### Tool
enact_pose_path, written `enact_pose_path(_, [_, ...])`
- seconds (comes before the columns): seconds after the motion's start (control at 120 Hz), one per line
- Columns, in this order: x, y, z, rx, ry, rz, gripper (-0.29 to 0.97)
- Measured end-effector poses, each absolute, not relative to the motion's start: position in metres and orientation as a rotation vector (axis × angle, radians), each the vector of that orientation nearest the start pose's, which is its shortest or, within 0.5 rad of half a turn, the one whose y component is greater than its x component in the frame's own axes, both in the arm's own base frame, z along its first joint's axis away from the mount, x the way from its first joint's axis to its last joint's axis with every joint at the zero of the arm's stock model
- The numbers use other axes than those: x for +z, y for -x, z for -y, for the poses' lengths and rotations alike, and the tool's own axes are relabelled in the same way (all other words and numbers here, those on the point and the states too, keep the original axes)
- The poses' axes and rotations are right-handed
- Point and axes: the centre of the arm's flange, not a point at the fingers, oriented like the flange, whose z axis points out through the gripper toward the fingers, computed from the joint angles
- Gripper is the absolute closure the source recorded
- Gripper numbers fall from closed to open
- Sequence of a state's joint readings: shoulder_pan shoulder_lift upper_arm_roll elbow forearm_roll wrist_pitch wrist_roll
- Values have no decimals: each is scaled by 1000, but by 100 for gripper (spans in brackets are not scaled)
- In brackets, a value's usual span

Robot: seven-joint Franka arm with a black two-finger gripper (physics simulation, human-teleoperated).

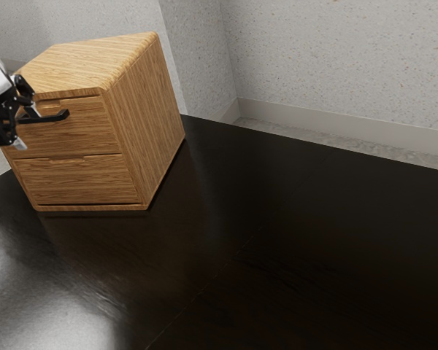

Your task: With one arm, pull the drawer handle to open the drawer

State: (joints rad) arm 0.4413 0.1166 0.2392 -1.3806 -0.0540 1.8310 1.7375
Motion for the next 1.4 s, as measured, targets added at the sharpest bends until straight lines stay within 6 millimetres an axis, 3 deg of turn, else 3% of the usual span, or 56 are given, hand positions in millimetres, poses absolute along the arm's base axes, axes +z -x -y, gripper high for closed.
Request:
enact_pose_path(0.092, [697,-480,-376,-217,2423,-1408,9])
enact_pose_path(0.258, [708,-479,-381,-211,2422,-1395,10])
enact_pose_path(0.483, [690,-489,-387,-180,2461,-1416,11])
enact_pose_path(0.683, [690,-489,-397,-170,2470,-1402,11])
enact_pose_path(0.85, [679,-492,-403,-152,2493,-1405,8])
enact_pose_path(1.4, [664,-496,-402,-159,2534,-1429,9])
